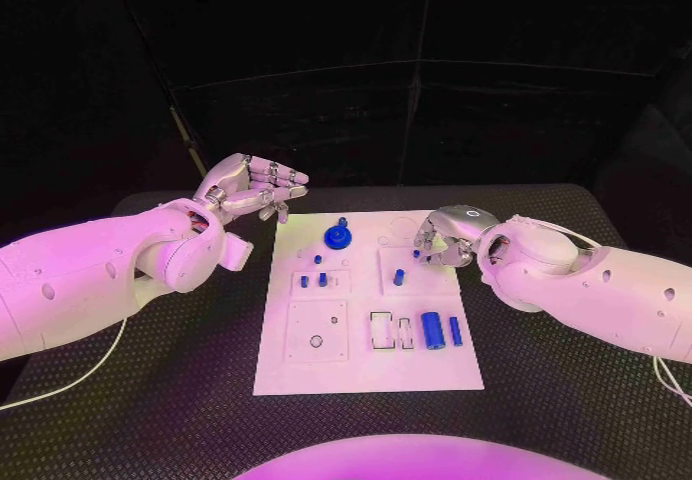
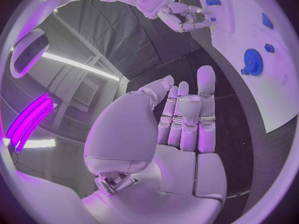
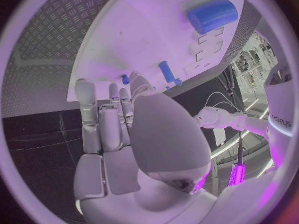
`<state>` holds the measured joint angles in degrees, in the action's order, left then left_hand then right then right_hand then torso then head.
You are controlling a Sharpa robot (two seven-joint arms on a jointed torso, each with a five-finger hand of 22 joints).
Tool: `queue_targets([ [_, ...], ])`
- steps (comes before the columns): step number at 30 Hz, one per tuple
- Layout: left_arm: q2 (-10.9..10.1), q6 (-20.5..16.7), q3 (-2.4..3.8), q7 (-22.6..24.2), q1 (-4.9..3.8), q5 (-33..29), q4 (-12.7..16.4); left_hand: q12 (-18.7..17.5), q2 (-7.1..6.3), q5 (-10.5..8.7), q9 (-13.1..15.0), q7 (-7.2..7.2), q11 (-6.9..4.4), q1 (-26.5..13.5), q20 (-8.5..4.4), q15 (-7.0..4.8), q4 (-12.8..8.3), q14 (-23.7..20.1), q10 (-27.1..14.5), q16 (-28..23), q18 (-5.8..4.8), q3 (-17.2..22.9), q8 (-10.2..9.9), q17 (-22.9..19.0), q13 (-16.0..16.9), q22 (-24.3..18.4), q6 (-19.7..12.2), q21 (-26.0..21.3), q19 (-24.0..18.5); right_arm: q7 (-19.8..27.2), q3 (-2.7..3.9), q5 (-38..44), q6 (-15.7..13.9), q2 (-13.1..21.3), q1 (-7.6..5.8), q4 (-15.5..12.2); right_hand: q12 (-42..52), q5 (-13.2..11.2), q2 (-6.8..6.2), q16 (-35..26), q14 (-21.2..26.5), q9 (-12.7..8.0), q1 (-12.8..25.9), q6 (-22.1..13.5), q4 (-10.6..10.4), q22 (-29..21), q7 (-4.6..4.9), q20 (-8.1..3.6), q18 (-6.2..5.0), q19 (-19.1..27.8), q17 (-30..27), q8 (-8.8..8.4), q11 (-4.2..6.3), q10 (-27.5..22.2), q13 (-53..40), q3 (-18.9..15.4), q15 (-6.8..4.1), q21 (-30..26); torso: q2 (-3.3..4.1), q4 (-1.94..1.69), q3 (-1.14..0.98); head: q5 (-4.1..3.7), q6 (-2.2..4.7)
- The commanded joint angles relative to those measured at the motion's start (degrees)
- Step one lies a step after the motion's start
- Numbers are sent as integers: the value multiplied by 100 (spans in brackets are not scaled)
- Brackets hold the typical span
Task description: Assemble the parts on the task board
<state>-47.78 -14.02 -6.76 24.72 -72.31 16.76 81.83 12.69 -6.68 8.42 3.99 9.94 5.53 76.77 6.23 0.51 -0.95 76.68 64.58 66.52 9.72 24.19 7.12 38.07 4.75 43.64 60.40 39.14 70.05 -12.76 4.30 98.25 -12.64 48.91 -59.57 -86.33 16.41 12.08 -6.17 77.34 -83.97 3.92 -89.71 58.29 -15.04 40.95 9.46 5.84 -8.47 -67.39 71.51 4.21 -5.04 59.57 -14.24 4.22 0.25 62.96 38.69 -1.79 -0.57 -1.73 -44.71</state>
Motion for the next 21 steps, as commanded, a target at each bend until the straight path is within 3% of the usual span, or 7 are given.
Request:
queue_targets([
  [1,-13,-46,3,371,-2,-423,17,38,45,-24,-6,-4,6,-4,-7,3,-5,-46,-53,-30,67,-30,-35,-7,6,-10,-41,-37,-40,-123,3,177,95,-24,-8,2,-39,-25,-65,19,-241,-8,9,-7,-24,10,33,57,-24,1,9,-25,-53,9,18,20,34,24,1,-7,-2,0,4],
  [8,-36,-28,1,387,6,-446,39,45,58,-22,-6,-3,7,-4,-4,5,-2,-50,-58,-31,67,-34,-33,-5,8,-14,-42,-45,-43,-112,3,123,89,-85,-5,43,-83,-48,18,42,-246,-1,-56,9,-14,38,45,73,-24,-16,31,-20,-60,64,142,163,43,44,6,3,-9,3,7],
  [11,-39,-28,1,381,7,-463,45,50,63,-22,-6,-1,8,-5,-3,6,0,-56,-62,-39,68,-38,-33,-21,9,-17,-45,-50,-45,-99,3,89,101,-113,-4,67,-105,-134,62,58,-249,3,-114,34,-1,67,35,70,-22,-30,48,-13,-50,108,212,282,35,65,1,3,0,0,3],
  [21,-35,5,-1,325,10,-621,46,68,72,-26,-9,11,19,-22,6,15,12,-74,-95,-49,68,-70,-36,-38,12,-32,-75,-75,-54,-112,2,9,327,-215,0,143,-190,-181,129,91,-267,25,-220,291,60,243,-77,3,2,-119,54,52,50,409,438,718,-45,197,1,-4,-2,11,-7],
])
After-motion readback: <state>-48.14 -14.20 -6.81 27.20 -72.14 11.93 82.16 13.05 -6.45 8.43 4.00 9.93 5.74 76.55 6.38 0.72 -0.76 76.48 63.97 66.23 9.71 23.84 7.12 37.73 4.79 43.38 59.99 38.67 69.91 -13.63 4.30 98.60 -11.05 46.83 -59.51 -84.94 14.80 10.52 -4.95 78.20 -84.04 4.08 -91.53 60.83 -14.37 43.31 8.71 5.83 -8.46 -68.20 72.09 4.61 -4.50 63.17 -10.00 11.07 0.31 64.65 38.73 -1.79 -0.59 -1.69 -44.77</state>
